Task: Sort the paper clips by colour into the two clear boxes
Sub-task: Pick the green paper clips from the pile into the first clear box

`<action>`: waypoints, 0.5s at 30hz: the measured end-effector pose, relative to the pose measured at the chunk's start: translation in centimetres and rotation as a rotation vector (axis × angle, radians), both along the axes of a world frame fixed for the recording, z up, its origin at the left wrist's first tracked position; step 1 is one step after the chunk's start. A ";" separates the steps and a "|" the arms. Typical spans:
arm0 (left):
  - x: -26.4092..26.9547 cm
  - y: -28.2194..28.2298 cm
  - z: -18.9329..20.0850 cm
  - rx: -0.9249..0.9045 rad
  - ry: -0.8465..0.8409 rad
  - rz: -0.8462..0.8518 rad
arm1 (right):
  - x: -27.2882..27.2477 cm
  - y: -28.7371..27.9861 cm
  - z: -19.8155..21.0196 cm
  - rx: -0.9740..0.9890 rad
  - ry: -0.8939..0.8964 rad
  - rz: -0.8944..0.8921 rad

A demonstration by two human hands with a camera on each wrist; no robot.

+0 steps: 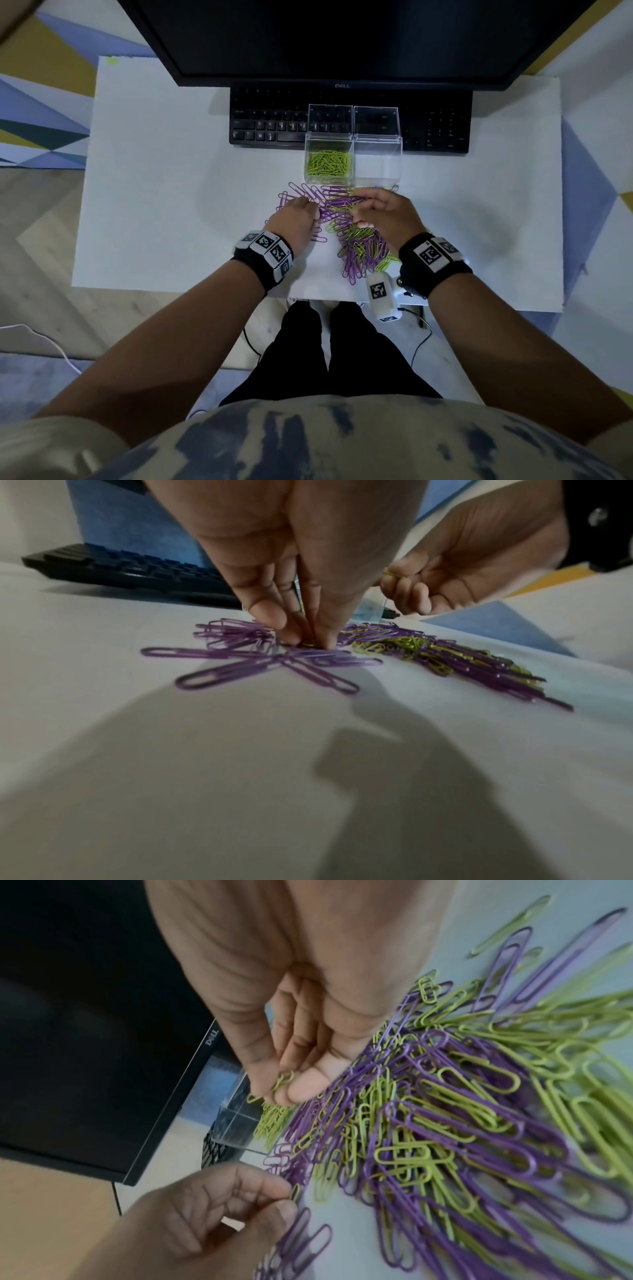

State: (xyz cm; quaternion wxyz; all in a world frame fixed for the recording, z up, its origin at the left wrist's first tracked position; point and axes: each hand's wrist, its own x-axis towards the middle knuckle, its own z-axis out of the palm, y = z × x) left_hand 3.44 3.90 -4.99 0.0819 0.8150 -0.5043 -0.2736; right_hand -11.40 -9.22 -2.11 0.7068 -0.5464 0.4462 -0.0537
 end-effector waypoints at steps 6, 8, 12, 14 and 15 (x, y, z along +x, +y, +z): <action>0.7 0.9 -0.2 0.023 -0.088 -0.071 | 0.9 0.2 0.2 0.220 -0.022 -0.034; 1.0 1.3 -0.1 0.001 -0.059 -0.033 | 1.0 0.3 0.2 0.226 -0.014 0.015; 1.6 2.2 0.3 -0.140 0.079 0.163 | 1.6 0.4 0.1 0.161 0.040 0.102; 1.8 2.3 0.8 -0.222 0.166 0.331 | 1.9 0.2 0.2 0.099 0.095 0.119; 1.8 2.2 1.2 -0.241 0.261 0.444 | 1.9 0.2 0.3 0.061 0.128 0.136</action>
